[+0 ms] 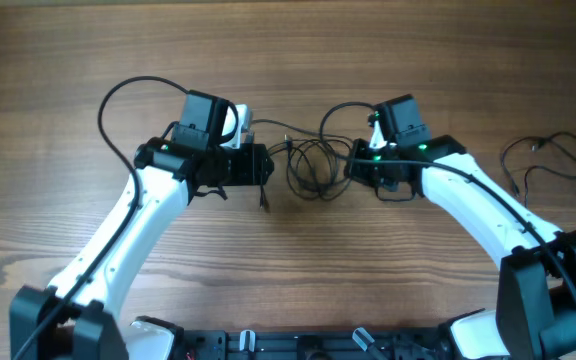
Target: Untangle cables
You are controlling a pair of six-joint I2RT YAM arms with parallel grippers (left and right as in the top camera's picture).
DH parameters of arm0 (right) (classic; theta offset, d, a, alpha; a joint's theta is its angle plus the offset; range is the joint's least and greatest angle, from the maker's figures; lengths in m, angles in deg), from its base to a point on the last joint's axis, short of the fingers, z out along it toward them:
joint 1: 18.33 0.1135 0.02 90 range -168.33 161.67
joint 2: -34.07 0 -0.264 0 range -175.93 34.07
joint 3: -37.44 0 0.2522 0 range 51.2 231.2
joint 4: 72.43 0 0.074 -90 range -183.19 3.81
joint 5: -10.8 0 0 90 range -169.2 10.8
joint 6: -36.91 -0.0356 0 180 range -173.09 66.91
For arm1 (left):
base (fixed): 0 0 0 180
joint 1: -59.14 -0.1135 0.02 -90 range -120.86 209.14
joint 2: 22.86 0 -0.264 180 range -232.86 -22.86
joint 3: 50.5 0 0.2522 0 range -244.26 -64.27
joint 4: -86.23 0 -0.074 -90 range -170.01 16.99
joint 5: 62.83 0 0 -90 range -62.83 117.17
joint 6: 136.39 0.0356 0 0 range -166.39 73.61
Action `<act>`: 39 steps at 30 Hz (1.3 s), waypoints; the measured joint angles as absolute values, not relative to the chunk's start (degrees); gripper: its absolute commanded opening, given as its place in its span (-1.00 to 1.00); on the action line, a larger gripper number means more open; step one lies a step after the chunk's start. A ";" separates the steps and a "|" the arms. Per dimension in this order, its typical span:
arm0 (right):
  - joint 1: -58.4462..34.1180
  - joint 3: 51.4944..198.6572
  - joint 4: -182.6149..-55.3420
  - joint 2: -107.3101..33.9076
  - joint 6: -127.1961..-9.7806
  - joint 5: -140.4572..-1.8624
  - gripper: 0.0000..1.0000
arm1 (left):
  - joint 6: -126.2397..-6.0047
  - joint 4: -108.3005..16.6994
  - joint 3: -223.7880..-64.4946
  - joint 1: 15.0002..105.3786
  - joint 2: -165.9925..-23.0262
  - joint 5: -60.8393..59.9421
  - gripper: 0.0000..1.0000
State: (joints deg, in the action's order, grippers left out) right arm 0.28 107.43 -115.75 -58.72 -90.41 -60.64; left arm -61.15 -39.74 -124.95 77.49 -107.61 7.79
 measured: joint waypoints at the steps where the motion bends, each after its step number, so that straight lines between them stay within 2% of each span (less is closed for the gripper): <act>1: -0.24 107.43 -115.80 -58.72 -90.63 -60.61 -0.91 | -61.28 -40.13 -124.95 77.51 -108.36 7.16 0.25; 9: -1.66 107.43 -117.02 -58.72 -91.29 -60.05 -0.91 | -61.74 -46.58 -124.95 80.99 -116.49 3.66 0.28; 16: -1.66 107.43 -117.83 -58.72 -91.48 -59.72 -0.91 | -61.76 -51.54 -124.95 85.34 -121.93 5.72 0.28; 31: -1.66 107.43 -119.65 -58.72 -91.48 -59.67 -0.91 | -61.76 -59.36 -124.95 86.43 -126.52 10.11 0.01; 39: -1.66 107.43 -119.67 -58.72 -91.48 -59.50 -0.91 | -61.76 -59.06 -124.95 86.49 -126.54 11.77 0.03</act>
State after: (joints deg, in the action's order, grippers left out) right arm -1.66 107.43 -119.67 -58.72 -91.48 -59.50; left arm -61.76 -59.06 -124.95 86.49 -126.54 11.77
